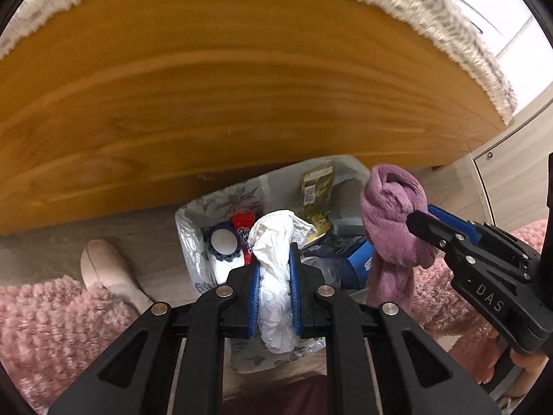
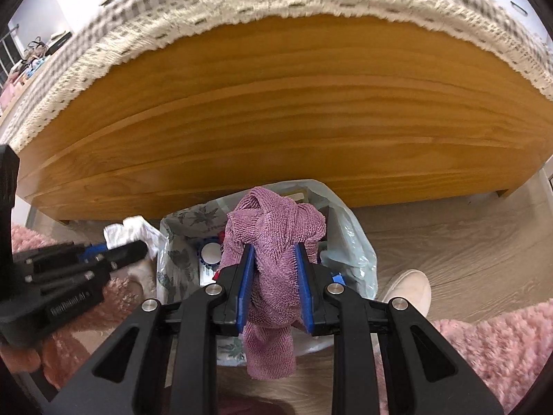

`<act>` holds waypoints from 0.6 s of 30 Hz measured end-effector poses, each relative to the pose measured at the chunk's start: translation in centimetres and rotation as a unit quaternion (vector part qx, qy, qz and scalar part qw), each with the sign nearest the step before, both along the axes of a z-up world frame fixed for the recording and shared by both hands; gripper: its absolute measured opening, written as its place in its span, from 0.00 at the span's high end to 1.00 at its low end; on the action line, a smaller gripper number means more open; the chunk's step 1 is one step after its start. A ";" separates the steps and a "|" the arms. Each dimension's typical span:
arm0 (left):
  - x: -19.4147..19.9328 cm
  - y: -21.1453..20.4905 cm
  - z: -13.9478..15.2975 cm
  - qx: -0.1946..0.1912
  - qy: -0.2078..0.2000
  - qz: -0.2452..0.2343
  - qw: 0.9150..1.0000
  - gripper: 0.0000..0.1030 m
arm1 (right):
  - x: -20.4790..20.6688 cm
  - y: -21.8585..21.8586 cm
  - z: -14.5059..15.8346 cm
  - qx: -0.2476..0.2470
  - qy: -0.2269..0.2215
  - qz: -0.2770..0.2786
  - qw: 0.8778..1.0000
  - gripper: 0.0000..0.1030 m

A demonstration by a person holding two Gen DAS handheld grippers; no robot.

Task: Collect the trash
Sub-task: 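Open the left gripper to drop the tissue while the right releases the towel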

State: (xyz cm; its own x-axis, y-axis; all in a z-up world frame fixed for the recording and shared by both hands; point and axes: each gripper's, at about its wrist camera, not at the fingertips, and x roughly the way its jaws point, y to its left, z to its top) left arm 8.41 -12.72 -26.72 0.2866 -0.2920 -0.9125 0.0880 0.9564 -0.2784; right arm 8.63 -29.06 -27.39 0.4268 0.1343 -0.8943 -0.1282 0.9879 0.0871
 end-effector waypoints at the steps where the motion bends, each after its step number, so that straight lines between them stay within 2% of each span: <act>1: 0.2 -0.2 -0.4 0.001 0.005 0.001 1.000 0.88 | 0.4 0.1 -0.3 -0.001 0.003 -0.001 1.000 0.77; 11: 2.2 -0.5 -3.6 0.026 0.042 0.010 0.999 0.88 | 2.7 0.9 -3.7 -0.022 0.033 -0.014 0.999 0.77; 18: 3.0 -0.9 -6.5 0.034 0.077 0.009 0.996 0.88 | 3.0 0.7 -4.1 -0.023 0.035 -0.021 0.999 0.77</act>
